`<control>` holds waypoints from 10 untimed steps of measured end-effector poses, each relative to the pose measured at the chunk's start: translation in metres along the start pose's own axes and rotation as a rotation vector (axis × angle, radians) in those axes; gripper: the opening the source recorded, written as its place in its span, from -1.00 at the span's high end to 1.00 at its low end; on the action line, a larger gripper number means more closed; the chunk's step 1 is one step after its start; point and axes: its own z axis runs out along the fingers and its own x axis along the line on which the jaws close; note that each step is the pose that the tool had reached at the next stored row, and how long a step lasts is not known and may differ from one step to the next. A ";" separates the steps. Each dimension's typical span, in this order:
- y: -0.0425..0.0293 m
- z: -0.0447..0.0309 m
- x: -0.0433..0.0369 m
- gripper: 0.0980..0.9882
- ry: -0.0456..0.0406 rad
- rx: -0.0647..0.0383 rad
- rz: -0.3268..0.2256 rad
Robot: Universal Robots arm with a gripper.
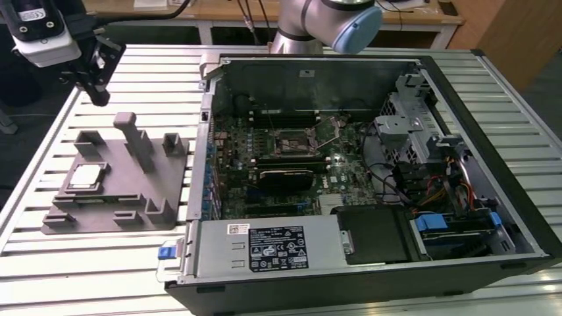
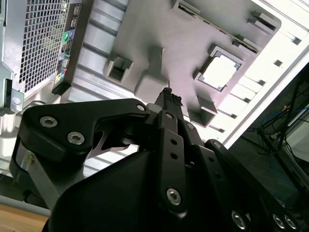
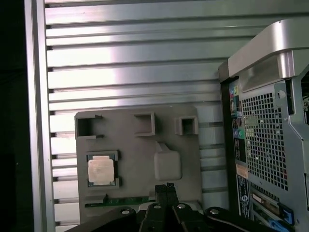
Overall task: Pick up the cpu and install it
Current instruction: 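Reach for the cpu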
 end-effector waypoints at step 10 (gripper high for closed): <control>-0.0013 0.0060 0.0126 0.98 -0.0002 0.000 0.001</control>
